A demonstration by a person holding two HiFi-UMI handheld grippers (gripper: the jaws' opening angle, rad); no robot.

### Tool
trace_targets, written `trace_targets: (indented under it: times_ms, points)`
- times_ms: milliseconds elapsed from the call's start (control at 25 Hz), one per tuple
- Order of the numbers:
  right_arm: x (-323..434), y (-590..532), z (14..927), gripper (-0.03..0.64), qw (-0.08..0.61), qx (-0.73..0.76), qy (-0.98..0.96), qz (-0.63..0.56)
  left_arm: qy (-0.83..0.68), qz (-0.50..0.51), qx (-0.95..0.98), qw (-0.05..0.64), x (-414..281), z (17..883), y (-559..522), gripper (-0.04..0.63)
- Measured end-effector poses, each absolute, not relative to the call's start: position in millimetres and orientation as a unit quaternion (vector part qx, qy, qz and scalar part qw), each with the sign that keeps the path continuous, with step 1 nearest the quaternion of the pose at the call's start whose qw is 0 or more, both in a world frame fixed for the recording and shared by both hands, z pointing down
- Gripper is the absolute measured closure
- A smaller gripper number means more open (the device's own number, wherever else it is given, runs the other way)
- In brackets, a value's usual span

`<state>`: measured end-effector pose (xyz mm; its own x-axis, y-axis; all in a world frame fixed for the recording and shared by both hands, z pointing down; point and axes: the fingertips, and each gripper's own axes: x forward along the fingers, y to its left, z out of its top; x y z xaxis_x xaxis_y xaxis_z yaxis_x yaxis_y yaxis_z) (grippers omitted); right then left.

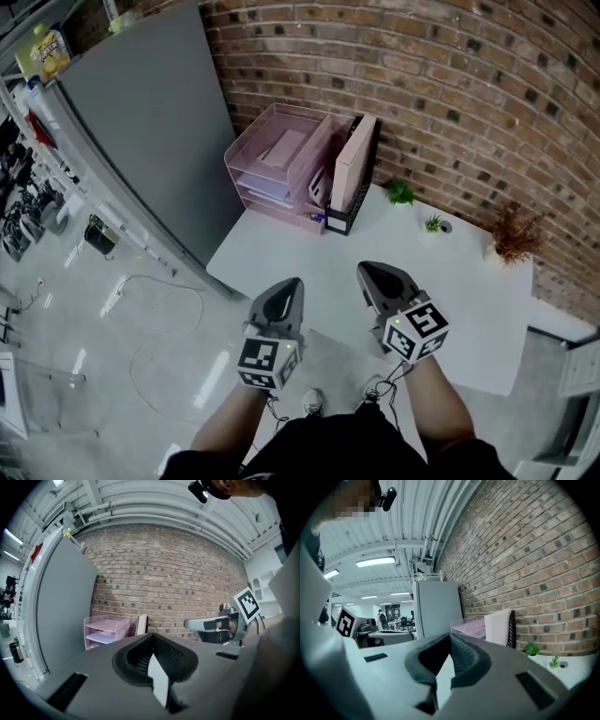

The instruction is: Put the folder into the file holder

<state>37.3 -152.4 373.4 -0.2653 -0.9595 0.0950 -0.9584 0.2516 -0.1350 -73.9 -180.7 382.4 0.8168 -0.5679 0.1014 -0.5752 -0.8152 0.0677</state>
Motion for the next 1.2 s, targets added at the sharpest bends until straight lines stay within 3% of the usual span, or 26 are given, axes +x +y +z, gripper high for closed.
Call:
trace_targets:
  times_ms: [720, 1200]
  points:
    - [73.6, -26.4, 368.3, 0.614, -0.02, -0.725, 0.684, -0.076, -0.162, 0.029, 0.984, 0.072, -25.1, 392.1, -101.2, 0.591]
    - [97.3, 77.4, 365.3, 0.614, 0.002, -0.713, 0.697, -0.078, -0.182, 0.046, 0.98, 0.068, -4.1, 387.6, 5.3, 0.591]
